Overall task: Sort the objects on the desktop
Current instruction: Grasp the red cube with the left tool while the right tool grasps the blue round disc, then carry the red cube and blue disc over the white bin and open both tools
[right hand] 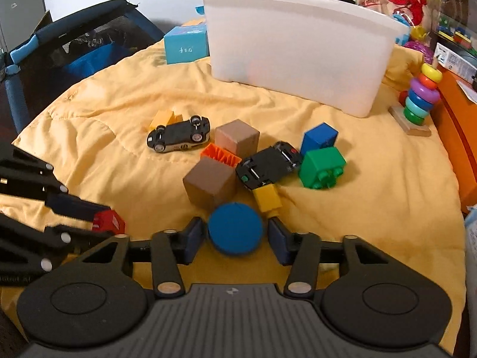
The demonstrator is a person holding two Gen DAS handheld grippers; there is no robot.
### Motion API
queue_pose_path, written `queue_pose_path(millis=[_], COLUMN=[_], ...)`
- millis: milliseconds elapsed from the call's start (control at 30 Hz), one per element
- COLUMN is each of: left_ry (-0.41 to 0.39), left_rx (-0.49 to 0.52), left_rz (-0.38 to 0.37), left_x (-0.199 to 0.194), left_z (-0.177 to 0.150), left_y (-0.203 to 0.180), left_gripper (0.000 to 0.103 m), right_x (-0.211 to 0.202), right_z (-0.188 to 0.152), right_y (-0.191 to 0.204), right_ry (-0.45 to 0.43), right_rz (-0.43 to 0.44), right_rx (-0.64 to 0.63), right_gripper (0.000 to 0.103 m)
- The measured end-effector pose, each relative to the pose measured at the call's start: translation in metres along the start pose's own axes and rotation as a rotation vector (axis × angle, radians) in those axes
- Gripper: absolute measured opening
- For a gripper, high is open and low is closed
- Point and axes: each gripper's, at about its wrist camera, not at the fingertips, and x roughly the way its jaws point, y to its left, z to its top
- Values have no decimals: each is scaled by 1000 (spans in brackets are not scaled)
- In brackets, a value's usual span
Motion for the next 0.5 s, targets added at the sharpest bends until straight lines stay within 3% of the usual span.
queue_pose_path(millis=[267, 500], left_ry=[-24, -171], left_rx=[-13, -13], left_rz=[-4, 22], left_x=[-4, -42], left_z=[-1, 37], left_y=[-1, 4], left_gripper=[26, 26], right_x=[-14, -46], right_z=[-11, 0], right_y=[7, 5], right_ry=[24, -23], right_rz=[13, -39], right_rx=[-53, -108], right_gripper=[42, 42])
